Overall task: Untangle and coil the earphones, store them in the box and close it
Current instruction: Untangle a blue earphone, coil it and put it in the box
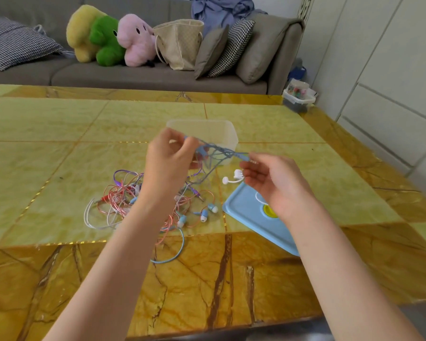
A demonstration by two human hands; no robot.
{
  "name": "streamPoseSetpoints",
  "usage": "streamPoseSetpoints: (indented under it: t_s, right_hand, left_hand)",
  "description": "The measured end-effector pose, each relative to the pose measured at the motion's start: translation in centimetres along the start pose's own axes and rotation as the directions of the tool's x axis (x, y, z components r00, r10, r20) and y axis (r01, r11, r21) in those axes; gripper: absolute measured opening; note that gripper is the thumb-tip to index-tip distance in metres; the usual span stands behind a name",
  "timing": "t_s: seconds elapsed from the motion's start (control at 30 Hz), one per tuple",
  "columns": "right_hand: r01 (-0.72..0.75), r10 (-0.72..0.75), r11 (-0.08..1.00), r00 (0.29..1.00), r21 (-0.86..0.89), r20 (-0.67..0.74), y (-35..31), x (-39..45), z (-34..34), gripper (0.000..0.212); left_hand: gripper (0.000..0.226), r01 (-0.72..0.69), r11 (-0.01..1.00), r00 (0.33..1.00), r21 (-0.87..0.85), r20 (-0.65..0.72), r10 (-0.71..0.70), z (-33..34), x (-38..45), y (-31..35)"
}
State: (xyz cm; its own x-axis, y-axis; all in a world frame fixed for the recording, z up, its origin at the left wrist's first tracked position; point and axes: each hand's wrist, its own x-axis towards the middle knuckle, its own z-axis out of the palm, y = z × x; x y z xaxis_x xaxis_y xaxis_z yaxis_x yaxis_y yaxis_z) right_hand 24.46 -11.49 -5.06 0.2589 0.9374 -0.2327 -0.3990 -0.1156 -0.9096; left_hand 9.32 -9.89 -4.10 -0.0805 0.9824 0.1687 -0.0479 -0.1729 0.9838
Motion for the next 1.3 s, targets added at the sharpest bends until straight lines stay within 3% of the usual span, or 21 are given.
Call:
streamPoseSetpoints:
  t_s: [0.07, 0.23, 0.33, 0.53, 0.67, 0.83, 0.93, 0.97, 1.0, 1.07, 1.13, 1.17, 1.23, 1.3]
  right_hand:
    - [0.020, -0.020, 0.999, 1.000, 0.048, 0.000, -0.4, 0.1, -0.3, 0.019]
    - [0.119, -0.115, 0.992, 0.991, -0.052, 0.069, -0.6, 0.1, -0.6, 0.023]
    - [0.142, -0.135, 0.988, 0.985, -0.058, 0.107, -0.6, -0.1, -0.3, 0.023]
    - [0.091, -0.094, 0.995, 0.991, 0.041, 0.099, -1.0, -0.1, -0.4, 0.025]
    - [-0.037, 0.031, 0.970, 0.999, 0.240, 0.032, -1.5, 0.4, -1.6, 0.028]
    - [0.051, -0.049, 0.997, 0.999, -0.055, 0.021, -1.6, 0.4, -2.7, 0.020]
    - [0.264, -0.353, 0.821, 0.931, -0.507, -0.088, -1.9, 0.3, -2.9, 0.014]
    - [0.302, -0.437, 0.772, 0.891, -0.559, -0.121, -1.9, 0.4, -3.0, 0.012]
    - [0.325, -0.463, 0.777, 0.876, -0.539, -0.138, -2.0, 0.5, -3.1, 0.011]
    - [0.324, -0.368, 0.891, 0.925, -0.319, -0.090, -2.1, 0.4, -2.9, 0.012]
    - [0.208, -0.206, 0.972, 0.978, -0.111, 0.034, -2.2, 0.2, -2.7, 0.014]
    - [0.151, -0.140, 0.977, 0.987, -0.151, 0.082, -2.3, 0.1, -2.7, 0.014]
    - [0.120, -0.085, 0.870, 0.992, -0.478, 0.094, -2.3, 0.1, -3.0, 0.012]
    - [0.114, -0.154, 0.551, 0.988, -0.827, 0.033, -2.1, 0.4, -3.5, 0.012]
  left_hand:
    - [0.022, 0.070, 0.996, 0.995, 0.049, 0.069, -0.074, -0.3, -0.1, -0.2]
    - [0.015, 0.030, 0.964, 0.953, 0.263, 0.282, -0.107, -0.2, -0.3, -0.2]
    - [0.015, -0.127, 0.903, 0.931, 0.410, 0.363, -0.034, 0.2, -0.4, -1.0]
    - [0.005, -0.166, 0.837, 0.952, 0.521, 0.306, -0.001, 0.7, -0.1, -1.9]
    - [0.021, -0.134, 0.860, 0.986, 0.493, 0.157, 0.064, 0.1, 0.2, -1.9]
    - [0.041, -0.067, 0.891, 0.997, 0.448, -0.008, 0.079, -0.2, 0.3, -1.4]
    - [0.047, -0.047, 0.862, 0.999, 0.504, 0.018, 0.045, -0.1, 0.0, -1.4]
    - [0.045, -0.039, 0.844, 0.999, 0.534, 0.042, 0.020, 0.1, -0.2, -1.4]
    - [0.044, -0.029, 0.824, 0.998, 0.566, 0.063, -0.008, 0.2, -0.2, -1.5]
    - [0.042, 0.019, 0.811, 0.992, 0.584, 0.087, -0.086, 0.4, 0.0, -1.7]
    - [0.039, 0.140, 0.860, 0.968, 0.491, 0.116, -0.223, 0.3, 0.2, -1.5]
    - [0.037, 0.220, 0.884, 0.942, 0.413, 0.144, -0.302, 0.1, 0.2, -1.2]
    - [0.040, 0.340, 0.898, 0.889, 0.280, 0.216, -0.404, -0.1, 0.4, -0.8]
    - [0.048, 0.376, 0.895, 0.861, 0.239, 0.267, -0.433, -0.2, 0.6, -0.9]
